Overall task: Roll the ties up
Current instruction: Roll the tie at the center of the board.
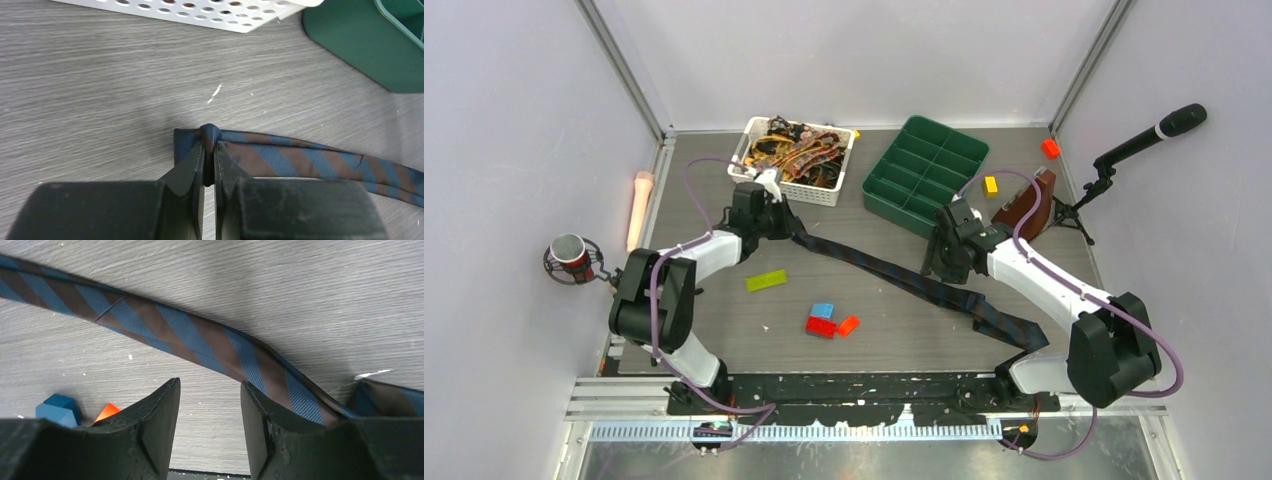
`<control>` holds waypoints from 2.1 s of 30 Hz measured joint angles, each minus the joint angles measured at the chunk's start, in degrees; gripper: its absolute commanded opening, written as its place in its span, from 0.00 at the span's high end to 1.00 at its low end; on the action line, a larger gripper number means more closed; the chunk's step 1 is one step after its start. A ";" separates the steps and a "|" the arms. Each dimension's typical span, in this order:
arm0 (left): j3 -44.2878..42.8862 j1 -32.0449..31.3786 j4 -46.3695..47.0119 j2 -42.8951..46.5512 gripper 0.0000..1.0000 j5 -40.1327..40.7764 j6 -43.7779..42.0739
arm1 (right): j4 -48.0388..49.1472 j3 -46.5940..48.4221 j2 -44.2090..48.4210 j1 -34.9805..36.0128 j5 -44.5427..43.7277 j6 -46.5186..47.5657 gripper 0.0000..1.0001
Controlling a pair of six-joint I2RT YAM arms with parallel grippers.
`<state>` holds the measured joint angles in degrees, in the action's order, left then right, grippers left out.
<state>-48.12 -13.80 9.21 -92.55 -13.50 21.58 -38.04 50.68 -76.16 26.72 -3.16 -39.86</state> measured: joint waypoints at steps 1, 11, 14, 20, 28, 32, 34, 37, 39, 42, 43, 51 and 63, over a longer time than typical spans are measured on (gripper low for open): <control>0.00 -0.66 -0.02 -0.02 1.00 0.00 0.00 | -0.26 0.07 0.15 0.00 -0.90 0.00 0.47; 0.00 -4.63 0.35 -2.12 1.00 -0.11 0.28 | -1.09 0.22 2.36 0.00 -5.46 -0.90 0.48; 0.00 -5.01 0.26 -2.36 1.00 0.04 0.26 | -1.11 0.22 2.43 0.00 -5.88 -0.92 0.48; -0.02 -5.09 -1.27 -1.99 1.00 3.56 -1.31 | -1.27 0.22 2.89 0.00 -6.34 -0.90 0.48; -3.37 -4.87 -5.22 -1.62 1.00 9.99 -5.38 | -2.08 0.22 3.19 0.00 -6.73 -0.74 0.48; -5.64 -4.74 -5.95 -3.23 1.00 12.48 -6.95 | -2.54 0.22 3.19 0.00 -6.88 -0.55 0.48; -5.81 -4.46 -6.43 -3.69 1.00 13.03 -7.19 | -2.62 0.22 3.19 0.00 -6.91 -0.42 0.48; -5.88 -4.13 -7.65 -3.96 1.00 13.70 -7.30 | -2.78 0.22 3.19 0.00 -6.93 -0.24 0.48; -6.27 -4.00 -8.74 -4.09 1.00 14.14 -7.28 | -2.78 0.22 3.19 0.00 -6.97 0.02 0.48; -7.10 -3.80 -10.40 -4.42 1.00 14.88 -7.04 | -2.80 0.22 3.19 0.00 -7.04 0.28 0.48; -7.15 -3.67 -10.54 -4.46 1.00 14.93 -6.91 | -2.80 0.22 3.19 0.00 -7.04 0.37 0.48; -7.15 2.75 -10.84 -4.46 1.00 8.41 -2.71 | -2.80 0.24 3.19 0.00 -6.99 0.66 0.48; -7.98 12.46 -11.85 -5.60 1.00 -3.08 3.08 | -2.89 1.05 2.97 0.00 -6.29 1.75 0.48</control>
<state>-56.10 -1.34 -2.63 -98.15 -16.58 24.67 -40.93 51.72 -73.19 26.72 -9.45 -38.11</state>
